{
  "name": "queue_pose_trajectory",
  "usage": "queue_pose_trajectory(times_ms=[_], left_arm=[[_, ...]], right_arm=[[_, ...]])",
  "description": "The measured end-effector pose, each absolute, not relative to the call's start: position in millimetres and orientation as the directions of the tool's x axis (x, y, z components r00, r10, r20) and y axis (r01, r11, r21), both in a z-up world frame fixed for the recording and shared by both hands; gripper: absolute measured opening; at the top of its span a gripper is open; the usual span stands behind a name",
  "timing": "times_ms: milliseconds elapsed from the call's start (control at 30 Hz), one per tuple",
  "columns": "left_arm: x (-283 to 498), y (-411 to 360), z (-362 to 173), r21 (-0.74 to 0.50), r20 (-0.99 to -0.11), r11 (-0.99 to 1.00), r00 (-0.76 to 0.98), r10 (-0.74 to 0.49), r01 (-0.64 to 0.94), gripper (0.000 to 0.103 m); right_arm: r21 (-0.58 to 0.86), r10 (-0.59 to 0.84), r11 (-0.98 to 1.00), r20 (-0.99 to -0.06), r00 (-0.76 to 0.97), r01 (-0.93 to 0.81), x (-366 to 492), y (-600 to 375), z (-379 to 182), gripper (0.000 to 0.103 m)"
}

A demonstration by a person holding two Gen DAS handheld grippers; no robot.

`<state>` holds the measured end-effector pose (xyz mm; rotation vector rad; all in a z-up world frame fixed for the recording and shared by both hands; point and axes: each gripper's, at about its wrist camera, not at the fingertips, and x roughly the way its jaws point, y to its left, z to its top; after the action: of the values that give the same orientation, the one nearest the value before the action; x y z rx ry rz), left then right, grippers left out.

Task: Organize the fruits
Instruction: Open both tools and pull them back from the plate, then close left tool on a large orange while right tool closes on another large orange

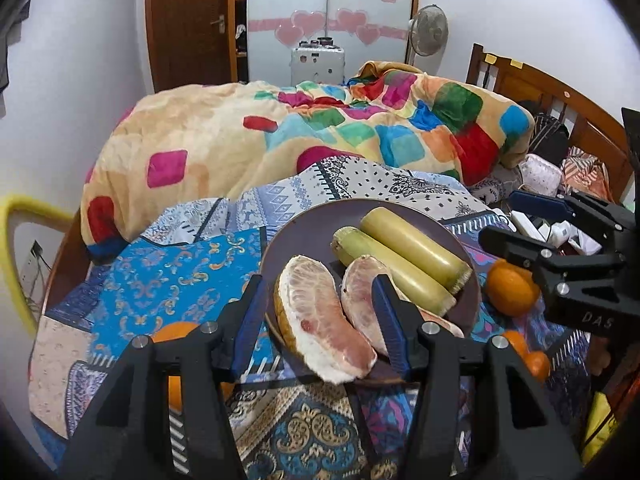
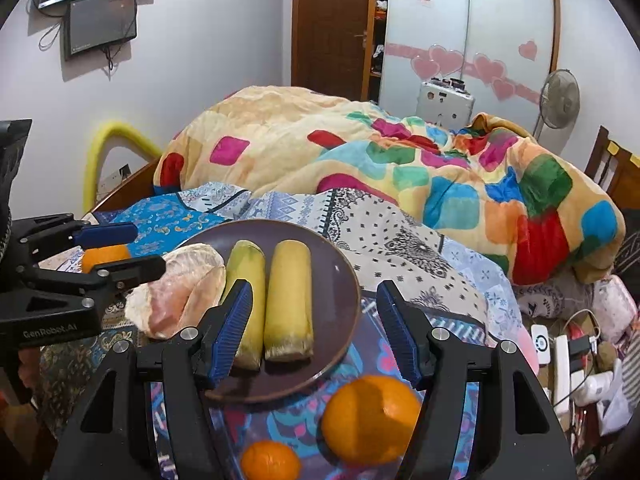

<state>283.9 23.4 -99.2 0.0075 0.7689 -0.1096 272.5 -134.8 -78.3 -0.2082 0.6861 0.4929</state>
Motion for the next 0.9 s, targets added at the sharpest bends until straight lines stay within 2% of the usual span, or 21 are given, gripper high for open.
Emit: queue_pose_trajectory(times_ms=[367, 467, 733, 900], left_arm=[[246.4, 42.0, -86.8, 0.006, -0.673, 0.997, 0.738, -0.051, 0.074, 0.062], [243.2, 56.5, -90.4, 0.007, -0.68, 0.999, 0.732, -0.031, 0.049, 0.064], [246.4, 89.9, -122.3, 0.022, -0.731, 1.0, 0.682, 0.022, -0.009, 0.065], [254.5, 99.6, -143.0, 0.002, -0.766, 1.0, 0.643, 0.014, -0.02, 0.067]], right_arm=[[-0.044, 0.351, 0.88, -0.611, 0.71, -0.473, 243.2, -161.8, -68.6, 0.061], [-0.06, 0.328, 0.887, -0.614, 0.718, -0.457, 238.7, -171.4, -74.0, 0.066], [-0.039, 0.287, 0.909, -0.664, 0.691, -0.415, 239.0, -198.1, -103.9, 0.069], [-0.027, 0.267, 0.917, -0.7, 0.662, -0.399, 245.3, -205.9, -121.4, 0.069]])
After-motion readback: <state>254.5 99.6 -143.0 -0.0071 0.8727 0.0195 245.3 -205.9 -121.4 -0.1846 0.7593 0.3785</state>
